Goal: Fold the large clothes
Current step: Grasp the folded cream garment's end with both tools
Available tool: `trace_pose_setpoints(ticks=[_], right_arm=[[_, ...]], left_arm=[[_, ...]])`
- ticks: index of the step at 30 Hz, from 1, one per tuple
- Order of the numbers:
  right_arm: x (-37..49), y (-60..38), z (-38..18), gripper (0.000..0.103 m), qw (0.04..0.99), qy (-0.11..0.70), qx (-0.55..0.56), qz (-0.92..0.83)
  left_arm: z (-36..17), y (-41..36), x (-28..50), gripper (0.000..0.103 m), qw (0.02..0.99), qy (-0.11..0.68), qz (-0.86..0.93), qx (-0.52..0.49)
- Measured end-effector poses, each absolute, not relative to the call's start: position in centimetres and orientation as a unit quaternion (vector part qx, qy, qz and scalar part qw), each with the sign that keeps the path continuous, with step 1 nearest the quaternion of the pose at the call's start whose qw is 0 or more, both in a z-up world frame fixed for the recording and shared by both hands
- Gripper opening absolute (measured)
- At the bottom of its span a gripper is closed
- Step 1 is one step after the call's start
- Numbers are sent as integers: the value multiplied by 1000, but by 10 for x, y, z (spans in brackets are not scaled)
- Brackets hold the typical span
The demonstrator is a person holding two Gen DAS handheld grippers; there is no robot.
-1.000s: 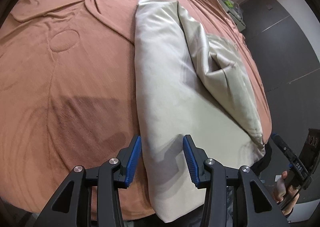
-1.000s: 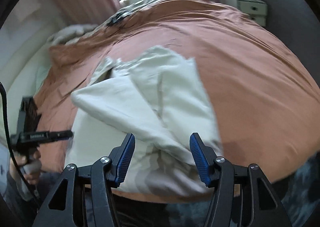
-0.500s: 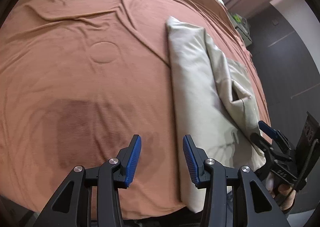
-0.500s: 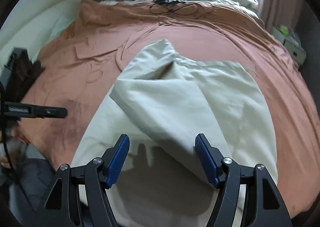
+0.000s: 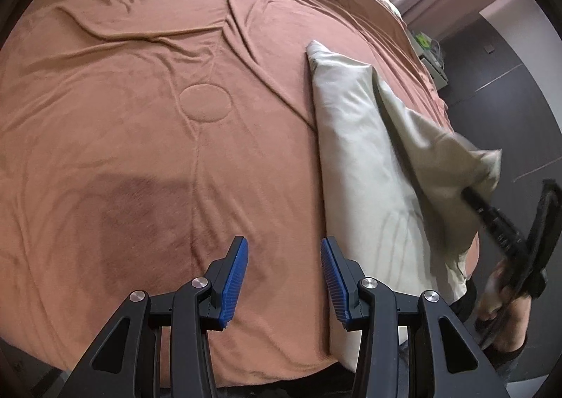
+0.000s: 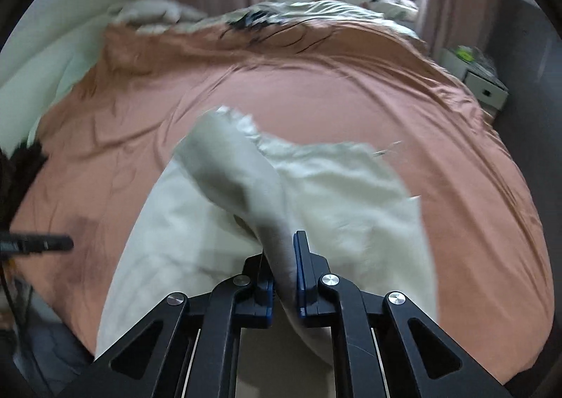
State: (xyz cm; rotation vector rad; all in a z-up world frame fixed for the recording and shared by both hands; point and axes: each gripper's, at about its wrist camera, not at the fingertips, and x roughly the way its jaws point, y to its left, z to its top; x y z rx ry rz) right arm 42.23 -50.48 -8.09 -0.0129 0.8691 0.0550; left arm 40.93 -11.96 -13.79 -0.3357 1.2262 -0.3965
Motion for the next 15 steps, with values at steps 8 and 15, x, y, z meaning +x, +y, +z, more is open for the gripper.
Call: trace_pose_setpoints(ticks=[8, 15], right_arm=[[451, -588, -77, 9, 902, 425, 78, -24], [464, -631, -94, 44, 885, 443, 123, -69]], left_arm=[[-137, -147, 426, 45, 784, 572, -196, -140], [-139, -165, 447, 45, 785, 572, -200, -128]])
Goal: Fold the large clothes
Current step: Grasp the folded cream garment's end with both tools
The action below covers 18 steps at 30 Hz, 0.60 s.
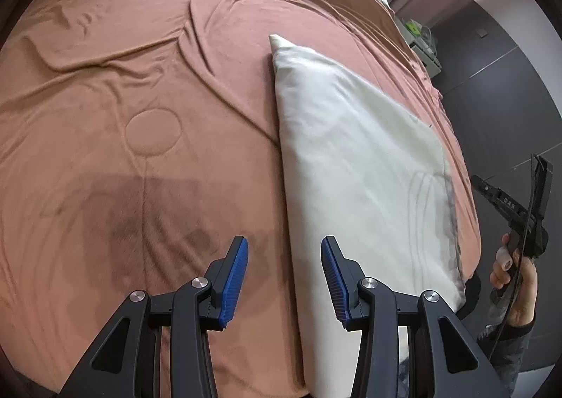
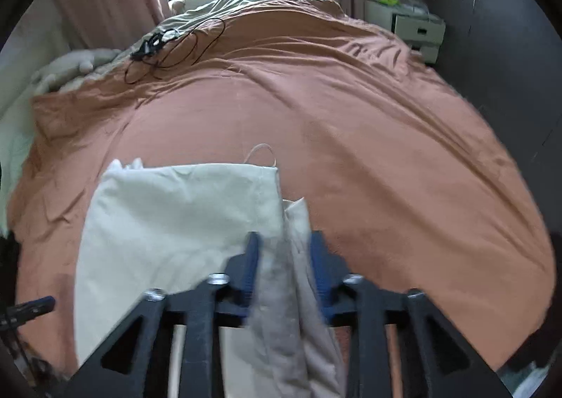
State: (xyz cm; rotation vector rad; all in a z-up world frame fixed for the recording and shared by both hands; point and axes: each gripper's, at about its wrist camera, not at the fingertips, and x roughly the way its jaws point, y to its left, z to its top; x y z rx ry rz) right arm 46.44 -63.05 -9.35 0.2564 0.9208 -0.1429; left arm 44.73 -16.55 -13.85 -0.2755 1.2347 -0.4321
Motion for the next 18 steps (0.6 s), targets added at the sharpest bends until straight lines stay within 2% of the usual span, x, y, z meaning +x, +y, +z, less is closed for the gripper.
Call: trace_pose_setpoints(ticks=[1, 3, 13, 14, 15, 16, 18], right_arm=[[464, -633, -94, 52, 885, 442, 131, -65], [467, -634, -97, 56, 883, 446, 137, -57], [528, -636, -138, 54, 854, 493, 157, -46], [535, -636, -143, 51, 852, 497, 156, -49], [539, -637, -146, 41, 850, 500, 154, -50], [544, -638, -150, 35, 849, 503, 156, -48], [551, -640, -153, 15, 849, 503, 156, -51]], left_arm=[[-139, -167, 450, 45, 785, 572, -200, -127], [-142, -171, 459, 45, 784, 575, -198, -126], [-157, -200, 506, 46, 779, 580, -194, -137], [-159, -204, 511, 46, 780, 580, -193, -135], [-161, -208, 517, 46, 780, 580, -192, -134], [-164, -210, 522, 46, 781, 580, -191, -132], [-168, -215, 535, 46, 781, 580, -189, -133]])
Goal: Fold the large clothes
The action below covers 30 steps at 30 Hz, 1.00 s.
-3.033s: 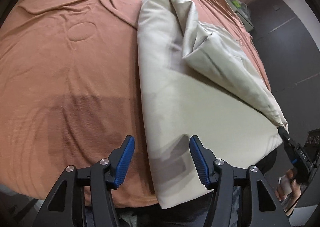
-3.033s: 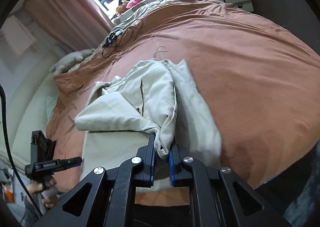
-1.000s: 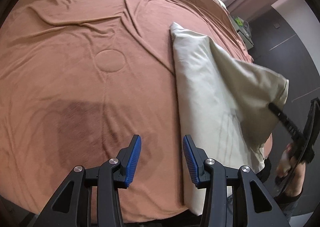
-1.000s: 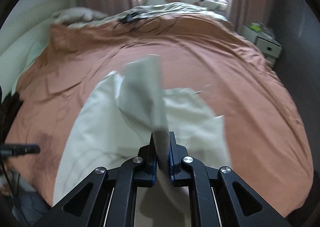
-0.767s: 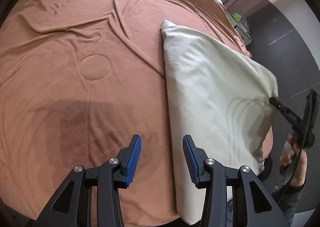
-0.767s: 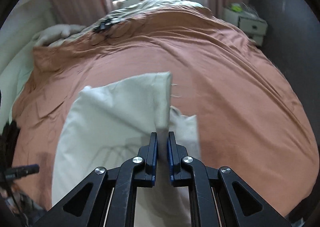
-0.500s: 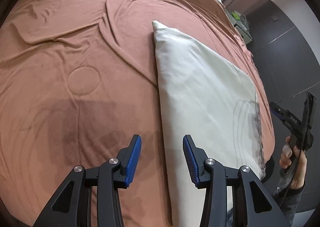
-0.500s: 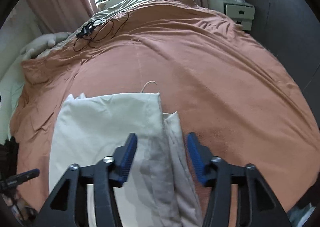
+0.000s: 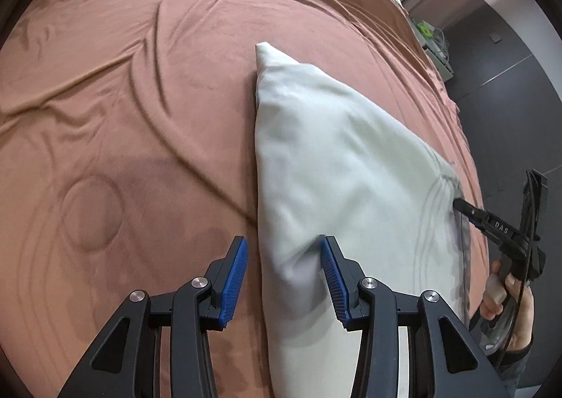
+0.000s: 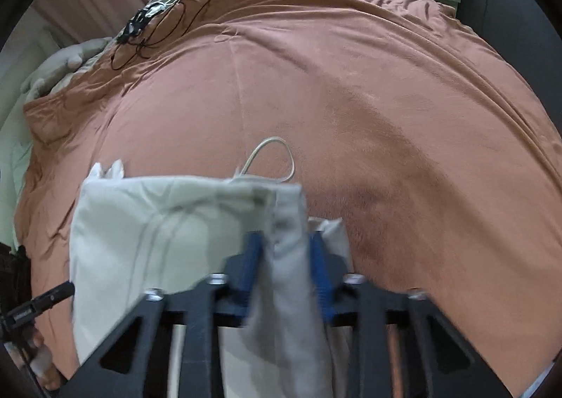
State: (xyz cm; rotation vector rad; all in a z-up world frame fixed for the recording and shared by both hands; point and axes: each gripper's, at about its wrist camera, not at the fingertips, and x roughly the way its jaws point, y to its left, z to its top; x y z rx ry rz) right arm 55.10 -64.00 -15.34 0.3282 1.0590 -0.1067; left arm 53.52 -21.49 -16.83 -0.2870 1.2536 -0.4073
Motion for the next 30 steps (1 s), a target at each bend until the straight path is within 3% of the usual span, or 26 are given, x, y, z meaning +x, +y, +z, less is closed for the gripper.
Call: trace_pose_setpoints(ticks=[4, 14, 15, 17, 18, 19, 24, 27, 30], right_arm=[[560, -646, -159, 4, 852, 499, 151, -51], [560, -675, -172, 2, 847, 503, 160, -69], [558, -681, -171, 10, 843, 505, 181, -50], [551, -689, -168, 37, 841, 501, 199, -40], [546, -693, -164, 57, 845, 493, 201, -41], [541, -697, -161, 64, 849, 486, 204, -40], [525, -716, -161, 64, 837, 474, 271, 15], [525, -715, -168, 73, 825, 483, 290, 52], [529, -709, -181, 74, 806, 498, 310, 84]], left_arm=[[-174, -222, 556, 46, 783, 576, -190, -135], [-175, -248, 571, 46, 794, 562, -207, -106], [-175, -247, 569, 47, 795, 560, -209, -104], [-175, -241, 568, 47, 795, 558, -212, -109], [-175, -237, 568, 47, 792, 560, -213, -114], [-175, -236, 568, 47, 790, 563, -214, -120], [-176, -231, 561, 47, 785, 566, -219, -126], [-178, -230, 557, 47, 786, 565, -217, -127], [-177, -233, 556, 47, 787, 565, -216, -125]])
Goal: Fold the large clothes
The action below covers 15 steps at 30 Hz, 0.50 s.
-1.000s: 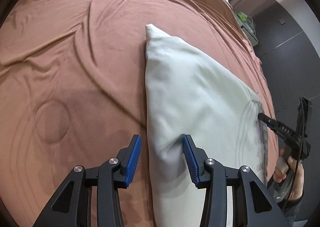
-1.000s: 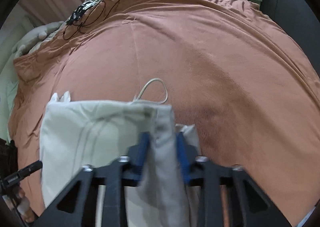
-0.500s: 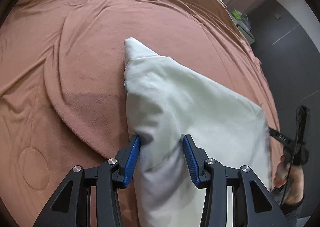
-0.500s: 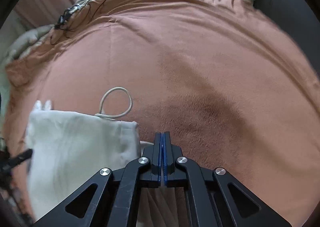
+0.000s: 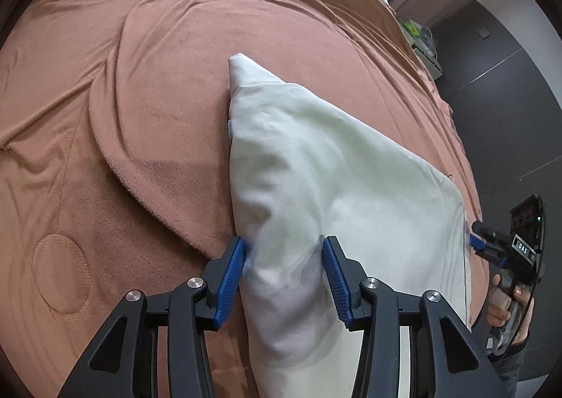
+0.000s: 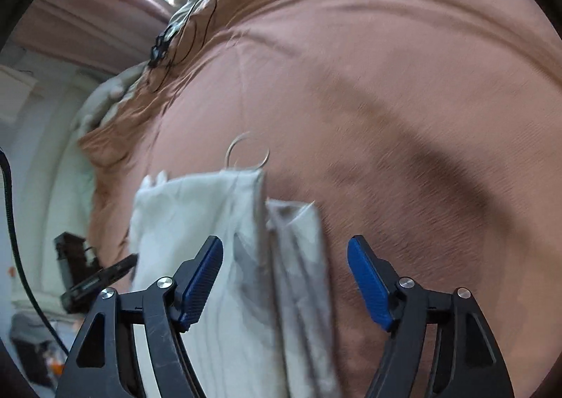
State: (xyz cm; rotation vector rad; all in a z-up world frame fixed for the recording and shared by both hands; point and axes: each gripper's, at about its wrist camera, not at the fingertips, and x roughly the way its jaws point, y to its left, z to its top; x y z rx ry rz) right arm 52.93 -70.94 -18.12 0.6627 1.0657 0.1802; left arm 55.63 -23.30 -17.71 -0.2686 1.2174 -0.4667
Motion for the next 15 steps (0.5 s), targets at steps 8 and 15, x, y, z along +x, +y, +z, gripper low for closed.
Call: trace_pose_setpoints(ticks=[8, 15], right_arm=[[555, -691, -205, 75, 785, 508, 328, 133], [569, -683, -205, 31, 787, 518, 309, 129]], left_arm=[[-182, -238, 566, 47, 781, 572, -216, -124], [-193, -244, 577, 56, 772, 586, -204, -138]])
